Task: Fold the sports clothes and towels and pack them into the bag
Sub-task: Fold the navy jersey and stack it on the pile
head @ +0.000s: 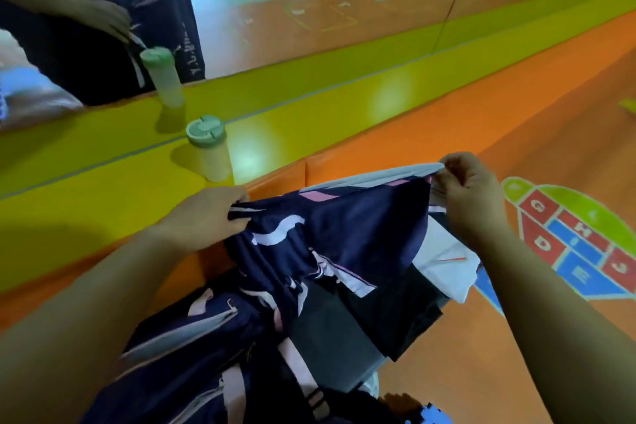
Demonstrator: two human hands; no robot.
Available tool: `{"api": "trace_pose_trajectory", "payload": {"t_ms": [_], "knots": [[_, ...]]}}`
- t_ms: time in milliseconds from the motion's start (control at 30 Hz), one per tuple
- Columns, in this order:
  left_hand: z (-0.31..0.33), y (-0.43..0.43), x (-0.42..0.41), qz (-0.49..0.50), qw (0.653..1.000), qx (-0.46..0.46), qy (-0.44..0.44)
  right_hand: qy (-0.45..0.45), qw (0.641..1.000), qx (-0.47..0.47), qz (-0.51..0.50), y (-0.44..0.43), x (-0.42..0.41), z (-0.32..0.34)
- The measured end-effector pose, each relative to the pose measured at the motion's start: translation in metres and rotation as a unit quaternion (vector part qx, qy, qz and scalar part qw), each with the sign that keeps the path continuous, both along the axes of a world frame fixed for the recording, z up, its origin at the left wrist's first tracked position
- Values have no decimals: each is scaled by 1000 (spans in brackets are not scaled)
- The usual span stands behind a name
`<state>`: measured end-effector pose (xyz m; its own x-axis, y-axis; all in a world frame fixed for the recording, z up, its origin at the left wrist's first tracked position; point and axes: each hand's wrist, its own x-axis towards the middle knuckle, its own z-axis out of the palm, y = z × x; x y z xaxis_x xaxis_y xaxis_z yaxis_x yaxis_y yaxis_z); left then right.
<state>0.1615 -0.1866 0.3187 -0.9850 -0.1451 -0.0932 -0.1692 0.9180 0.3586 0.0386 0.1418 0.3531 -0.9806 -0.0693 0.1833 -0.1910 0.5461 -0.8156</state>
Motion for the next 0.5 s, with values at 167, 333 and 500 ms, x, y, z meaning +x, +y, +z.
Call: {"api": "trace_pose_trajectory", "payload": {"t_ms": [167, 333, 500], "knots": [[33, -22, 4, 23, 998, 38, 39, 29, 999, 2, -26, -6, -1, 29], [74, -16, -4, 11, 987, 120, 108, -22, 996, 80, -25, -20, -2, 29], [112, 6, -21, 24, 972, 176, 153, -61, 997, 48, 27, -49, 14, 32]]}}
